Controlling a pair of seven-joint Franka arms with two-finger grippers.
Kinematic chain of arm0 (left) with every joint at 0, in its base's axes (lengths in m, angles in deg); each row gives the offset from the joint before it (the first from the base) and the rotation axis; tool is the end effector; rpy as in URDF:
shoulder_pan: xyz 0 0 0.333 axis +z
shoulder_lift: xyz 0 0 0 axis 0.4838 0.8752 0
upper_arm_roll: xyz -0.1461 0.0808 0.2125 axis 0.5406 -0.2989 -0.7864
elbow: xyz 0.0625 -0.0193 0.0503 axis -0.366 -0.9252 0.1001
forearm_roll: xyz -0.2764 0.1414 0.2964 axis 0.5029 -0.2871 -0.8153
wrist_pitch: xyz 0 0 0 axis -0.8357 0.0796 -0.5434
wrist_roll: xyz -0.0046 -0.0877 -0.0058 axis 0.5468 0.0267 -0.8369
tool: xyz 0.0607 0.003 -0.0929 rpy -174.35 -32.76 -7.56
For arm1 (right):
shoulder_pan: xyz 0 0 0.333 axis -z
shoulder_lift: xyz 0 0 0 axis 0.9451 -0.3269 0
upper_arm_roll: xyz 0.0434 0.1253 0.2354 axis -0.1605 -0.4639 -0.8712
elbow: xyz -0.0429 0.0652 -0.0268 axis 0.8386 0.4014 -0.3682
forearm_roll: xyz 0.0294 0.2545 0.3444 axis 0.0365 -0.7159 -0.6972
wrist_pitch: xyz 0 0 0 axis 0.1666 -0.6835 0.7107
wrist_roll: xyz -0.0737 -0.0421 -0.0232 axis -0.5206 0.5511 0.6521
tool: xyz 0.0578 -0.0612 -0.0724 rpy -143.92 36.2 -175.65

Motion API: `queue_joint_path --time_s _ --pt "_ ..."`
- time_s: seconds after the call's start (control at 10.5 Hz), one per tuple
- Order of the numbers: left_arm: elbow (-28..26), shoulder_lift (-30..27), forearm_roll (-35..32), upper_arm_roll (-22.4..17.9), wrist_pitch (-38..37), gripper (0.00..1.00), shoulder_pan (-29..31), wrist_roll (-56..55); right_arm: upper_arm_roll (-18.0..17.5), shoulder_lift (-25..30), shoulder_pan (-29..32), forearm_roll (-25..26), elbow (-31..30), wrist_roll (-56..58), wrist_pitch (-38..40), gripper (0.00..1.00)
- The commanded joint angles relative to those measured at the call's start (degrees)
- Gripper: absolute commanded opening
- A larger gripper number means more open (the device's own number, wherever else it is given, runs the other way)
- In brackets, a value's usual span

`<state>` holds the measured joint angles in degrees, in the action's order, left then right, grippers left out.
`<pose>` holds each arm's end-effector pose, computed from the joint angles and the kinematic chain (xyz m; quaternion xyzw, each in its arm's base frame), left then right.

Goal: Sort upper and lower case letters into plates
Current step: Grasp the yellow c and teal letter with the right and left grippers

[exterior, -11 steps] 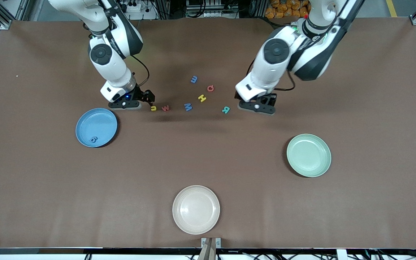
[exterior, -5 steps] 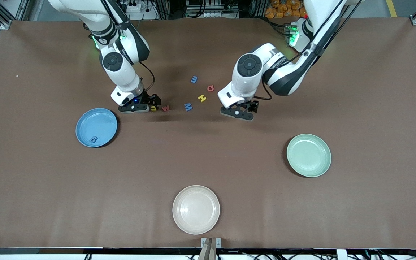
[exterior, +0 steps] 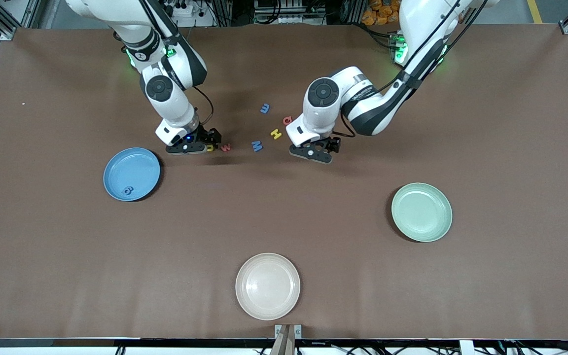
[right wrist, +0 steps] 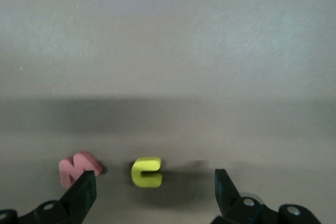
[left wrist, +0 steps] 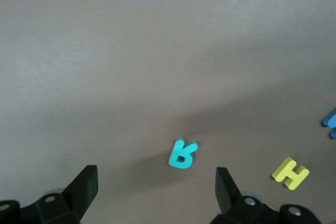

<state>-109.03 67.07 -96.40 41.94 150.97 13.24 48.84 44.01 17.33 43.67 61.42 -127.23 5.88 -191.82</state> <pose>0.4127 -0.4611 0.1801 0.9875 -0.1538 -0.0349 0.0063 0.3817 0.2351 0.1032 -0.9995 -0.0162 -0.0028 0.0276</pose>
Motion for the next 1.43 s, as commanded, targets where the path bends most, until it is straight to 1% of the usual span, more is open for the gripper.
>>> queue_joint_path --time_s 0.0,0.1,0.19,0.48,0.67,0.76,0.95,1.05,1.33 --pt "0.83 2.45 -3.04 -0.01 2.29 0.95 -1.09 -1.76 0.72 -1.29 -2.98 -0.48 0.03 -2.77 -0.78 1.00" --pt "0.83 3.86 -4.96 -0.01 3.78 0.91 -1.35 -1.76 0.72 -1.38 -2.98 -0.39 0.03 -2.77 -0.78 1.00" --pt "0.74 5.35 -6.29 -0.01 4.49 0.90 -1.53 -1.84 0.81 -1.81 -3.15 -0.13 0.03 -2.77 -0.78 1.00" --pt "-0.66 5.80 -9.02 -0.01 4.59 0.87 -1.97 -1.76 1.07 -2.60 -2.98 0.23 0.21 -2.77 -1.22 1.00" --pt "-0.40 7.12 -9.64 -0.01 5.37 0.83 -1.97 -1.84 1.16 -3.05 -2.98 0.23 0.21 -2.77 -2.01 1.00" --pt "-0.40 7.47 -9.64 -0.01 6.34 0.83 -1.97 -1.84 1.16 -3.05 -2.98 0.23 0.21 -2.60 -2.01 0.93" --pt "-0.57 7.82 -9.64 -0.01 6.43 0.79 -2.23 -1.93 1.25 -3.05 -2.72 0.40 0.21 -1.98 -2.01 0.91" --pt "-0.66 7.91 -9.82 -0.10 6.43 0.79 -2.32 -1.93 1.25 -3.05 -2.63 0.84 0.21 -1.72 -2.01 0.91" --pt "-1.19 7.91 -9.73 -0.10 6.43 0.74 -2.85 -2.11 1.25 -3.05 -2.45 1.28 0.21 -1.63 -1.93 0.82"
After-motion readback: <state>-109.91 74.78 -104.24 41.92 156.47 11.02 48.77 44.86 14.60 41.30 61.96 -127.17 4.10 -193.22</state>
